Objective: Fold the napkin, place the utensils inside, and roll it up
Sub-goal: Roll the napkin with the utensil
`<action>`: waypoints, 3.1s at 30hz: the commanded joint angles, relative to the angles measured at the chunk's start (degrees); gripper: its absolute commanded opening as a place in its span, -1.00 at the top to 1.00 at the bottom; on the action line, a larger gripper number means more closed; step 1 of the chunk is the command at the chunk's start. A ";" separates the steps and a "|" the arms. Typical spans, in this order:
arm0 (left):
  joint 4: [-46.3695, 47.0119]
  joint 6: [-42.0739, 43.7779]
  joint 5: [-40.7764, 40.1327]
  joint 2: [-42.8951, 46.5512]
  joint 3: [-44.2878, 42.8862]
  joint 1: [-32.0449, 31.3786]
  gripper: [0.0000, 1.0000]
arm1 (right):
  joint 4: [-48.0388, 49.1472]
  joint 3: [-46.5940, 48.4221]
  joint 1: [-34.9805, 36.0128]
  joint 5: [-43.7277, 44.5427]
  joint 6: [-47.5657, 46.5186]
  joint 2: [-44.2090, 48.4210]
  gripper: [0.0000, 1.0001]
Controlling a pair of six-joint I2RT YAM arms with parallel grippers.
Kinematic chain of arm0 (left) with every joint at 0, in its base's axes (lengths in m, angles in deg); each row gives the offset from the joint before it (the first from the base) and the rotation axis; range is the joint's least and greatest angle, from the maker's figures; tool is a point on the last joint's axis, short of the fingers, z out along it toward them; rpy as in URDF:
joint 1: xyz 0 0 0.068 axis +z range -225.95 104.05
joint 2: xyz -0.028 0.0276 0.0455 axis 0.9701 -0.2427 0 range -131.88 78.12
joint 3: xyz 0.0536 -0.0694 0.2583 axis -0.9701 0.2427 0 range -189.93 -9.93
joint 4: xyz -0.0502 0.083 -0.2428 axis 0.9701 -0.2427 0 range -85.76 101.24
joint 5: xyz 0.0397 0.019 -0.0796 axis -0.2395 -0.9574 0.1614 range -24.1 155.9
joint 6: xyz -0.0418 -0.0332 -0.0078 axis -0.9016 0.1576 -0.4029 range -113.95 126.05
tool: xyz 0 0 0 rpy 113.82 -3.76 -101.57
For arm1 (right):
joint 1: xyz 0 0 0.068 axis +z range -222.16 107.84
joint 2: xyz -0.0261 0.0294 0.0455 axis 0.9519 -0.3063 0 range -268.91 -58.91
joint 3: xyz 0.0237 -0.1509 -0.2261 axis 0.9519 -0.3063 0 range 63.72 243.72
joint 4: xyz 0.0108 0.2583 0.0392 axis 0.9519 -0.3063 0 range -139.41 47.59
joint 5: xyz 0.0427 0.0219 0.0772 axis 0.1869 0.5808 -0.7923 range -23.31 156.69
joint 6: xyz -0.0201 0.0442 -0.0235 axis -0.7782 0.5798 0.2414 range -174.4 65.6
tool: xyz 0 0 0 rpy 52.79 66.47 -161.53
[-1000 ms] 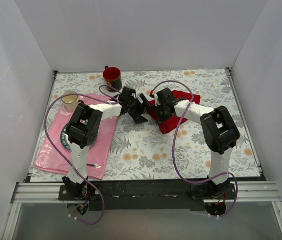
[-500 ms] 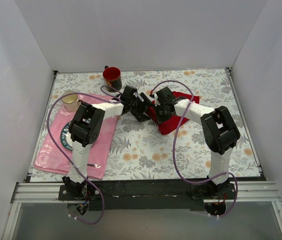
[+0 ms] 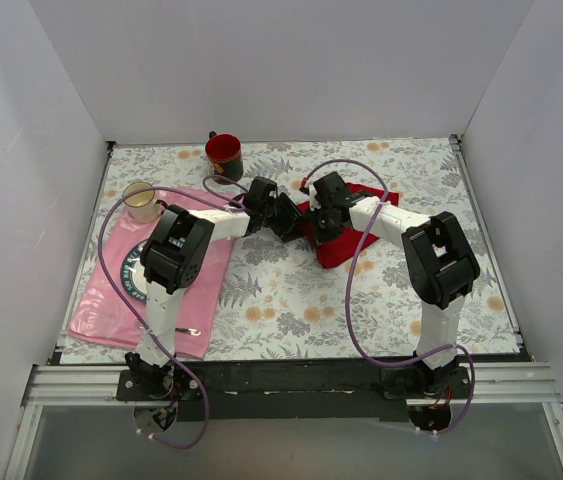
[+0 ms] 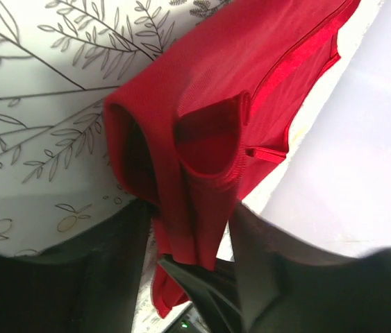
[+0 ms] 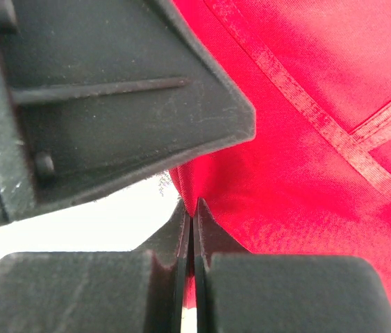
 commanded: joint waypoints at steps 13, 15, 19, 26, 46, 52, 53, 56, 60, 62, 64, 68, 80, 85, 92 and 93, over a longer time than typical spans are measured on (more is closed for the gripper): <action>-2.69 7.02 -4.08 -3.59 0.10 -0.30 0.71 | 1.21 -3.23 0.16 1.30 -5.05 3.45 0.83; -2.86 7.10 -2.93 -3.68 -0.52 -0.39 0.74 | 1.12 -3.58 0.33 1.92 -5.67 3.97 0.60; -4.36 8.07 -2.14 -3.77 -1.92 -0.39 0.91 | 1.39 -4.99 0.68 3.06 -5.85 5.73 0.16; -5.76 8.25 0.41 -2.28 -3.33 -0.48 0.92 | 4.19 -9.46 4.72 10.52 -8.30 9.86 -0.35; -8.14 1.65 8.67 -0.52 -5.71 0.05 1.00 | 20.90 -14.75 16.51 41.82 -11.56 2.92 -0.33; -7.61 1.57 10.43 0.01 -5.53 0.75 1.00 | 19.94 -14.13 16.50 43.58 -9.99 0.46 -0.20; -7.61 1.57 10.34 0.18 -5.36 0.84 1.00 | 19.84 -14.04 16.51 44.02 -9.45 0.28 -0.15; -7.79 1.83 10.61 0.45 -5.18 0.93 1.00 | 19.41 -14.40 16.42 44.46 -8.31 -0.51 -0.01; -7.96 2.09 10.96 0.36 -5.09 1.10 1.00 | 19.67 -14.13 16.33 44.11 -7.96 -1.30 0.25; -8.40 2.70 10.61 0.36 -5.09 1.19 1.00 | 19.58 -14.04 16.24 43.58 -7.61 -1.39 0.47; -8.67 3.41 10.26 0.27 -5.09 1.36 0.99 | 19.58 -14.13 16.15 42.18 -7.34 -1.39 0.77; -9.20 7.26 10.08 -0.08 -5.00 1.72 0.77 | 18.88 -14.04 14.32 37.18 -6.46 -0.69 0.97; -9.54 20.63 5.86 6.16 -5.27 4.35 -0.09 | 14.66 -12.29 5.80 11.96 -2.86 1.95 0.97; -7.97 20.81 6.56 10.46 -1.67 6.64 -0.14 | 13.07 -10.27 2.01 -0.26 -2.59 1.51 0.97; -2.36 23.10 7.44 17.67 5.61 6.90 -0.14 | 15.09 -10.61 -6.07 -19.16 -0.22 -1.03 0.97; -1.56 23.36 8.05 18.29 6.24 6.73 -0.12 | 16.66 -11.05 -7.04 -23.61 1.08 -1.56 0.97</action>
